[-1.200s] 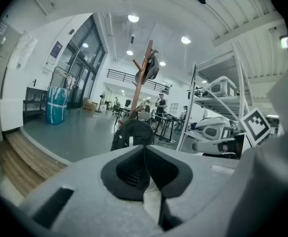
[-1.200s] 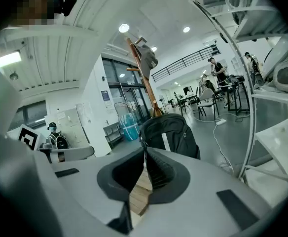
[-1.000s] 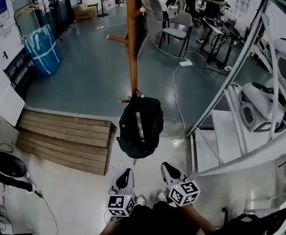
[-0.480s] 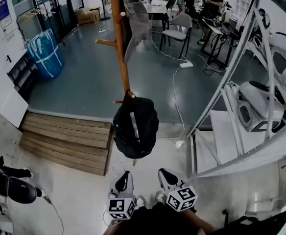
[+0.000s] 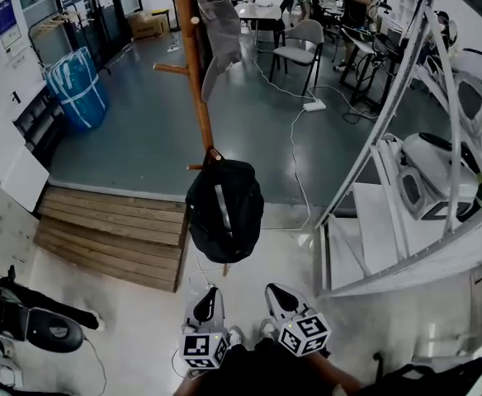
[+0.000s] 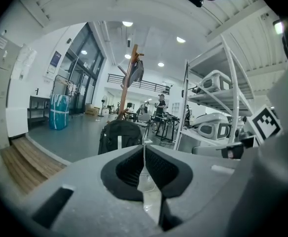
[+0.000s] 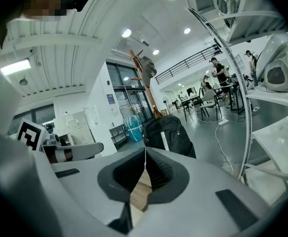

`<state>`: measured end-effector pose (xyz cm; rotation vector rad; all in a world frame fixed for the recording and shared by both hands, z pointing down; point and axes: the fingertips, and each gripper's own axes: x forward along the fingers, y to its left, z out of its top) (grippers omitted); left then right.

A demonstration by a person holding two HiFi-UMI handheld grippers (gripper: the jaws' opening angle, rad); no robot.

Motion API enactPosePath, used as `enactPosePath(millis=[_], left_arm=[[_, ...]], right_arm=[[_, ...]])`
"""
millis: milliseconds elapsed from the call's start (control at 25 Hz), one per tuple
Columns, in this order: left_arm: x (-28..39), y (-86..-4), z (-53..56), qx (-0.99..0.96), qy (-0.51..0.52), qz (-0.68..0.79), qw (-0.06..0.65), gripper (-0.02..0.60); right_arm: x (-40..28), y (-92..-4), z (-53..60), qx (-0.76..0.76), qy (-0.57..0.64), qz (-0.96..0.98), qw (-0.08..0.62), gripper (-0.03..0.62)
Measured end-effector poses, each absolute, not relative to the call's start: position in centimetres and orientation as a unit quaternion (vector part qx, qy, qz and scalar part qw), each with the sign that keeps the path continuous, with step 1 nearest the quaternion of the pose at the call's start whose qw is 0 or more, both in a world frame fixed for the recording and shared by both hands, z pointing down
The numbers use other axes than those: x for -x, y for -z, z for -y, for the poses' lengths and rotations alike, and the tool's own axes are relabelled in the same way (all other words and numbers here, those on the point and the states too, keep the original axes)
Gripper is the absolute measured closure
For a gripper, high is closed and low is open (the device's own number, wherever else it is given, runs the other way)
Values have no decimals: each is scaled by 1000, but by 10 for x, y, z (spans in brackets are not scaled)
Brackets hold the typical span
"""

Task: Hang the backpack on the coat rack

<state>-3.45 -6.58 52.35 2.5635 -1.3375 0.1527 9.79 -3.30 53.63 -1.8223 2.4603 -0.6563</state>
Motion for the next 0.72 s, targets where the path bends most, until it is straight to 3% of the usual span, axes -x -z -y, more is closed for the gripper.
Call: enactPosePath(millis=[720], left_arm=[[30,-527,68,-880,-54,452,135,557]], right_arm=[[-99,-538,34,584,211,-784,1,576]])
